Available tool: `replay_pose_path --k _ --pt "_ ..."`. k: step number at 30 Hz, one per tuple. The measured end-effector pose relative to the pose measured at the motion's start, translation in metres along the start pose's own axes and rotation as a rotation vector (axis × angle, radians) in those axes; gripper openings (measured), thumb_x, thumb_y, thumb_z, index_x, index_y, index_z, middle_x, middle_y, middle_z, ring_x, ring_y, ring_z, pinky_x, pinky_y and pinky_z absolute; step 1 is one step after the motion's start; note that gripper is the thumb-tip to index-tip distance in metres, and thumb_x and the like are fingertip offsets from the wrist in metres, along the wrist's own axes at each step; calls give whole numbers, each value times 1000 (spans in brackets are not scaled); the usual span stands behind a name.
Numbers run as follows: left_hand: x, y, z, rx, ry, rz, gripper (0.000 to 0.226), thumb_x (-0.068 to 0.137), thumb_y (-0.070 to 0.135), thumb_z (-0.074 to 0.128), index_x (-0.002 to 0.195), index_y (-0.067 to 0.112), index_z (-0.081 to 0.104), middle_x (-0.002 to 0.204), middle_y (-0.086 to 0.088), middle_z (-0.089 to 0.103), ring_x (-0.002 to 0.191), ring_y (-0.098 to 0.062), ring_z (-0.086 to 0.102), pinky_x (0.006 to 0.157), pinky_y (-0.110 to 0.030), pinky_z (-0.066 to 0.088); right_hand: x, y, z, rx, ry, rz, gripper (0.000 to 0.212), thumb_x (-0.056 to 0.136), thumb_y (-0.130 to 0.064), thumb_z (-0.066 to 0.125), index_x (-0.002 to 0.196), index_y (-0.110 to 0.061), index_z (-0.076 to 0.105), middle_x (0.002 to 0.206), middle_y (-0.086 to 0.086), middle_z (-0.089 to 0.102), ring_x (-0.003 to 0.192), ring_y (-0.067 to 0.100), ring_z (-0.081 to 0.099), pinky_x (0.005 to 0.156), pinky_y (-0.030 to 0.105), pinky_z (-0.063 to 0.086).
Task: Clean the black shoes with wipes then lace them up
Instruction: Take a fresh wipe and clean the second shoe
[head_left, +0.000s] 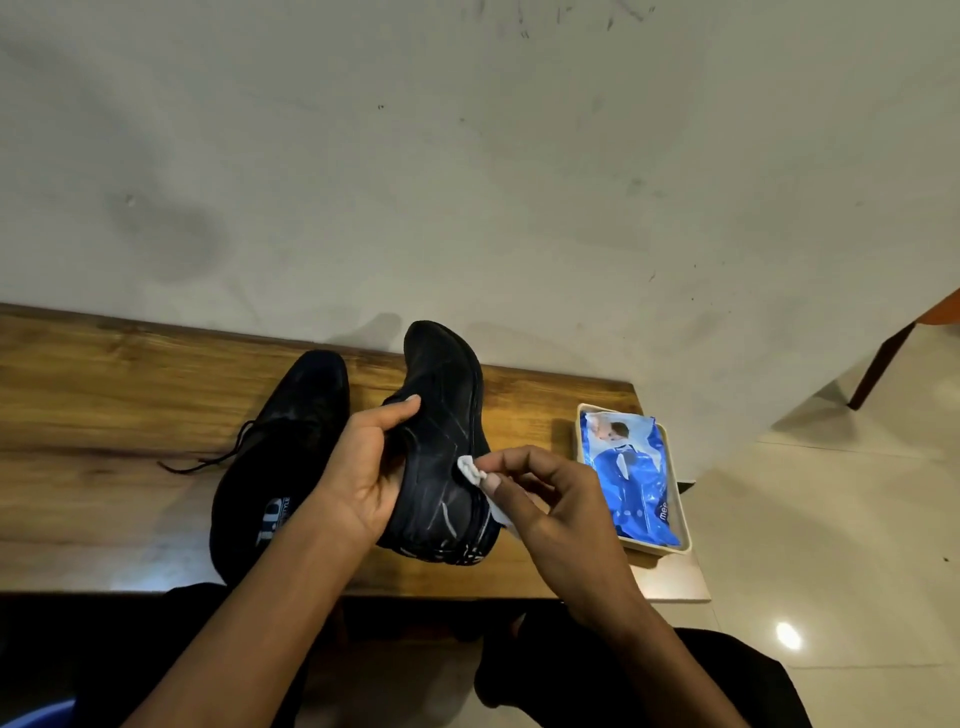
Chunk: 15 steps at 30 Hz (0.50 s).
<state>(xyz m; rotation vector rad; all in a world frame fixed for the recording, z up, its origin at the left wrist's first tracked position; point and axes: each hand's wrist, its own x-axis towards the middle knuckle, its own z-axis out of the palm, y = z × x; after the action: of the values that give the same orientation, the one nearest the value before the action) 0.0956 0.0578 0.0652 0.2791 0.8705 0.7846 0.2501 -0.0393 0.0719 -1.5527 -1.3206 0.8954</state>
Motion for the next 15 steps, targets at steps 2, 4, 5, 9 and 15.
replay_pose_path --k 2,4,5,9,15 --pt "-1 1 2 37 -87 45 38 91 24 60 121 1 65 113 -18 72 99 -31 72 85 -41 57 1 4 4 157 18 92 13 95 -15 68 101 -22 76 103 -4 76 104 16 71 94 44 56" --pt "-7 2 4 138 -196 82 37 88 21 60 119 1 65 116 -16 71 101 -26 70 88 -39 57 1 8 8 310 47 167 12 94 -12 69 102 -16 77 105 5 76 105 25 71 92 48 58" --pt "-9 3 3 204 -235 99 40 84 16 62 120 0 64 117 -18 69 103 -28 68 92 -40 56 1 10 10 352 61 189 12 93 -11 70 103 -15 77 106 7 76 106 26 71 91 47 58" --pt "-11 1 1 466 -207 215 36 83 1 66 118 -4 62 114 -22 71 105 -35 69 88 -39 58 3 12 16 361 88 208 13 93 -11 69 103 -14 76 105 7 77 104 24 72 89 46 59" --pt "-16 1 0 1131 -86 551 33 98 34 57 70 17 52 55 11 54 49 -1 49 50 -18 41 3 6 24 423 26 307 12 94 -13 68 103 -15 75 100 6 77 94 22 73 82 42 57"
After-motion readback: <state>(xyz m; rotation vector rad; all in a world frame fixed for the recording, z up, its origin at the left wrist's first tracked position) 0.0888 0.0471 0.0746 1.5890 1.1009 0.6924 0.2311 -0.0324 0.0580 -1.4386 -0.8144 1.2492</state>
